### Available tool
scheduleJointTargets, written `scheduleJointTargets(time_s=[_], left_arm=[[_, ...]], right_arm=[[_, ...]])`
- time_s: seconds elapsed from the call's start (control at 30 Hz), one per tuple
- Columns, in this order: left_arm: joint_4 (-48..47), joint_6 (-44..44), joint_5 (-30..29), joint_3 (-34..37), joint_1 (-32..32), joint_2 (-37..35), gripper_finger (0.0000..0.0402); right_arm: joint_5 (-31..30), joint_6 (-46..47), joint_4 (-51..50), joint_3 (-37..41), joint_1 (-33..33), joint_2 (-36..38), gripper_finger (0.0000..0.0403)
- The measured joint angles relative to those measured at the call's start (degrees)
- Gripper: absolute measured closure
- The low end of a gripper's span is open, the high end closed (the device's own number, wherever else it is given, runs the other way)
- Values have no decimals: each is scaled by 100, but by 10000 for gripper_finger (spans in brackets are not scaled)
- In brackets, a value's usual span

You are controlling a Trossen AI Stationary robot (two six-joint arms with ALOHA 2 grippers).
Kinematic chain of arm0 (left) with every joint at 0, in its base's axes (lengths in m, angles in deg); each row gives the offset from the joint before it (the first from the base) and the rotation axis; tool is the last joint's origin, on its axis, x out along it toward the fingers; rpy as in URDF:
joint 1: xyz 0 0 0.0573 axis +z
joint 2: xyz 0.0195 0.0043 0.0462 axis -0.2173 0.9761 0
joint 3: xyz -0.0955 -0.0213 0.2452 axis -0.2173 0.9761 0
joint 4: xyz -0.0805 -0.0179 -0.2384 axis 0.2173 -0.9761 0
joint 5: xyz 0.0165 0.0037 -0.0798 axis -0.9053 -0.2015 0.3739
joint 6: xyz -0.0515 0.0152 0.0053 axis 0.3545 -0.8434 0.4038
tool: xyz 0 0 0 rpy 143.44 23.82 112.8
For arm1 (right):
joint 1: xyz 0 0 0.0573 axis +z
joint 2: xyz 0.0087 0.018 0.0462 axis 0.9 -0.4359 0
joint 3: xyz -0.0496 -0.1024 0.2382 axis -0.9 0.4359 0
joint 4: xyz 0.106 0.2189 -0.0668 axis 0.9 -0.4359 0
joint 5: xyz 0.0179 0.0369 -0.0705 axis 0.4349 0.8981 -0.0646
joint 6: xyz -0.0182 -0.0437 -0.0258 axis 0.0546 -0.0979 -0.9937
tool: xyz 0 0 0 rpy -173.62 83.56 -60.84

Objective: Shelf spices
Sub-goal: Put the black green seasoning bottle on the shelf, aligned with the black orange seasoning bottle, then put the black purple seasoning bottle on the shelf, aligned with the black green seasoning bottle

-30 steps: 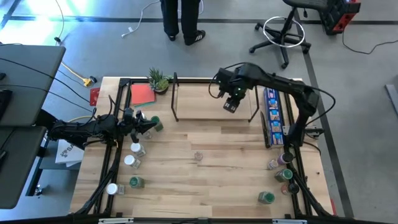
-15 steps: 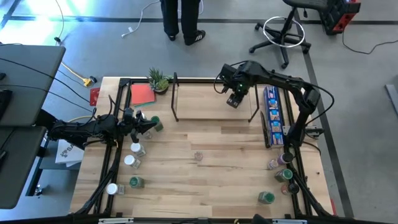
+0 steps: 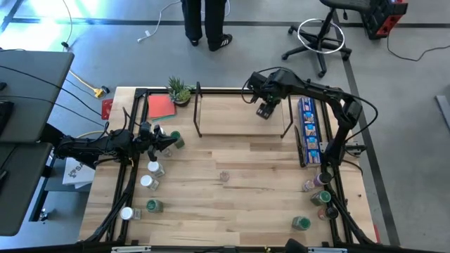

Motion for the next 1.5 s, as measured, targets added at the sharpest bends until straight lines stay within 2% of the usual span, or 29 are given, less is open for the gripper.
scheduleJointTargets(time_s=[0.13, 0.37, 0.5, 0.63, 0.8, 0.97, 1.07, 1.13, 1.2, 1.37, 1.5], left_arm=[[-2, 0, 0, 0, 2, 2, 400], [0, -2, 0, 0, 0, 0, 400], [0, 0, 0, 0, 1, 0, 400], [0, 0, 0, 0, 2, 2, 400], [0, -2, -4, -1, 2, 1, 400], [0, -2, -269, 0, 2, 2, 400], [8, -31, -449, 0, 2, 2, 400], [13, -160, -545, -1, 2, 2, 400], [17, -244, -631, -1, 2, 1, 400], [20, -295, -678, -2, 2, 2, 400], [22, -306, -731, -2, 2, 0, 400]], right_arm=[[-285, -17, 27, 0, 67, 2, 143], [-399, 33, 85, 0, 237, 250, 142], [-634, 478, -60, 0, 451, 776, 142], [-550, 950, -235, -2, 891, 1574, 142], [76, 1743, -249, -13, 2067, 2534, 142], [445, 2285, -631, -13, 3681, 2883, 142], [1178, 2331, -947, -13, 4353, 2880, 142], [1807, 2857, -931, -13, 4704, 2832, 142], [2161, 3402, -926, -13, 5024, 2740, 142], [2425, 4724, -1105, -11, 5731, 2407, 141], [2788, 5362, -1818, -1, 5876, 2010, 131]])
